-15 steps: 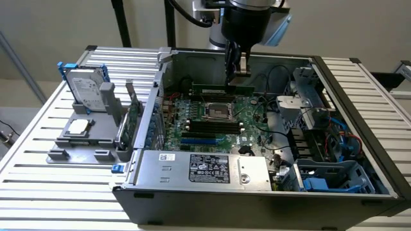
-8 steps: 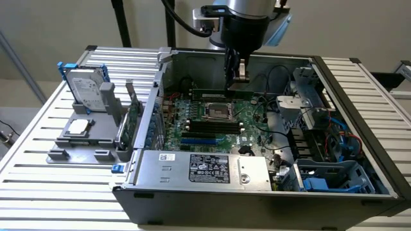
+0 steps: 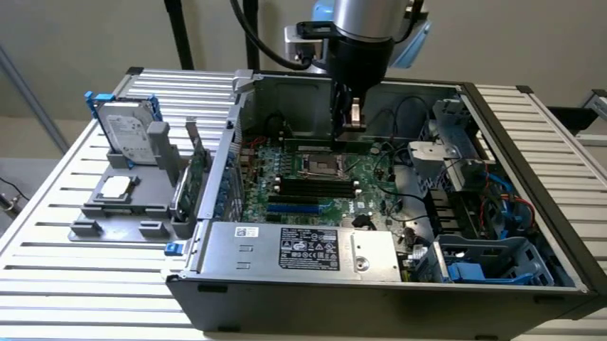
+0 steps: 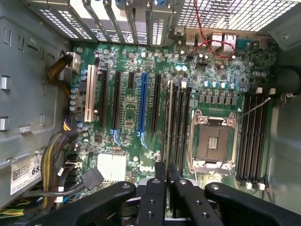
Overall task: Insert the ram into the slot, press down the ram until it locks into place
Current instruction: 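Insert the ram into the slot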
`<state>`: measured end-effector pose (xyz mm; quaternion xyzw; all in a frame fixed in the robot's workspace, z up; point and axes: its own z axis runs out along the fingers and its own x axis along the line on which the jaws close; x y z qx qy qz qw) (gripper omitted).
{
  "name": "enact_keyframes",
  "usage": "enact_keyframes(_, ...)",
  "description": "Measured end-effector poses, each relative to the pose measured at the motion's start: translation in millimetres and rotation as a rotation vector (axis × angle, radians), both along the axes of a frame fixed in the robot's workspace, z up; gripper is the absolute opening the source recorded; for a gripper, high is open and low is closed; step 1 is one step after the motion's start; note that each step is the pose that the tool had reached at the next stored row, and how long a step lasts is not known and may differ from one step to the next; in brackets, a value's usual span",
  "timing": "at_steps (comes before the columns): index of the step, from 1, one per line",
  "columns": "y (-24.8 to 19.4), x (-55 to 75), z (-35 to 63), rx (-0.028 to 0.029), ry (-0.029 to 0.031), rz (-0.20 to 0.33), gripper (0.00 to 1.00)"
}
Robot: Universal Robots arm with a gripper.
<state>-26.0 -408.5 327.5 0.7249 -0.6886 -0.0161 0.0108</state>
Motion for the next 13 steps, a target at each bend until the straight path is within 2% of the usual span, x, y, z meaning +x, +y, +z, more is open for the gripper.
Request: enact_keyframes(13,-0.2,-0.1,-23.7,0.0001,0.0000,0.000,0.13)
